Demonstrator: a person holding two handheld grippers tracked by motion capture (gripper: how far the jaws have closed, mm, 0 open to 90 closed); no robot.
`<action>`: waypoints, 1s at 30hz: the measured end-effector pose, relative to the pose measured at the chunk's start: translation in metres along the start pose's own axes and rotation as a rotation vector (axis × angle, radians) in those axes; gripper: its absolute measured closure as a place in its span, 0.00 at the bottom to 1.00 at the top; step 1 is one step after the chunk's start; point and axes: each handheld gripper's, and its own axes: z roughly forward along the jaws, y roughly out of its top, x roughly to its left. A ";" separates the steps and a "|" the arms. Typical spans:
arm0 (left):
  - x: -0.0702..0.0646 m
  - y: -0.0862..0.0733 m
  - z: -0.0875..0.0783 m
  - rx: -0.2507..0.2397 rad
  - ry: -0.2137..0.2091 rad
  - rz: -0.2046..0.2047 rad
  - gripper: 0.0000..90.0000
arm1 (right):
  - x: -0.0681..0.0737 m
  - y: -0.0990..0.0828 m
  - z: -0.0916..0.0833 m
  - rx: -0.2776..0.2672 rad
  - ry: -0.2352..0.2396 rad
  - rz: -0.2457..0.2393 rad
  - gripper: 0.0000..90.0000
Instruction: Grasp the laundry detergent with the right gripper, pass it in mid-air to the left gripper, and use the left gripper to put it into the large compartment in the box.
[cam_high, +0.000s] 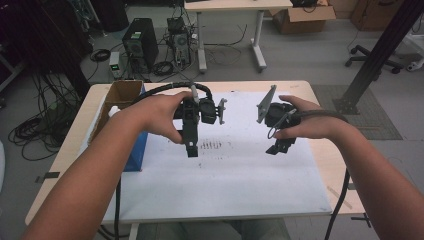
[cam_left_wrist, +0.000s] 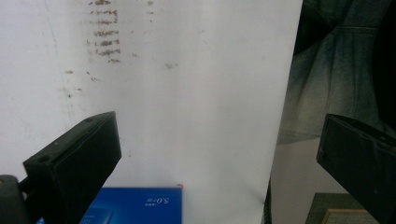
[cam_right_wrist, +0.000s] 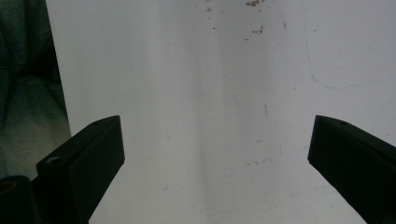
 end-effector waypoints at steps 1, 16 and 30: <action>0.000 0.000 0.000 0.000 0.000 0.000 0.00 | 0.000 0.000 0.000 0.000 0.000 0.000 0.04; 0.001 -0.005 -0.006 -0.006 0.019 -0.017 0.00 | 0.001 0.003 0.000 -0.003 0.000 0.001 0.04; 0.002 -0.008 -0.008 -0.013 0.023 -0.018 0.00 | 0.003 0.006 -0.002 -0.004 -0.004 0.001 0.04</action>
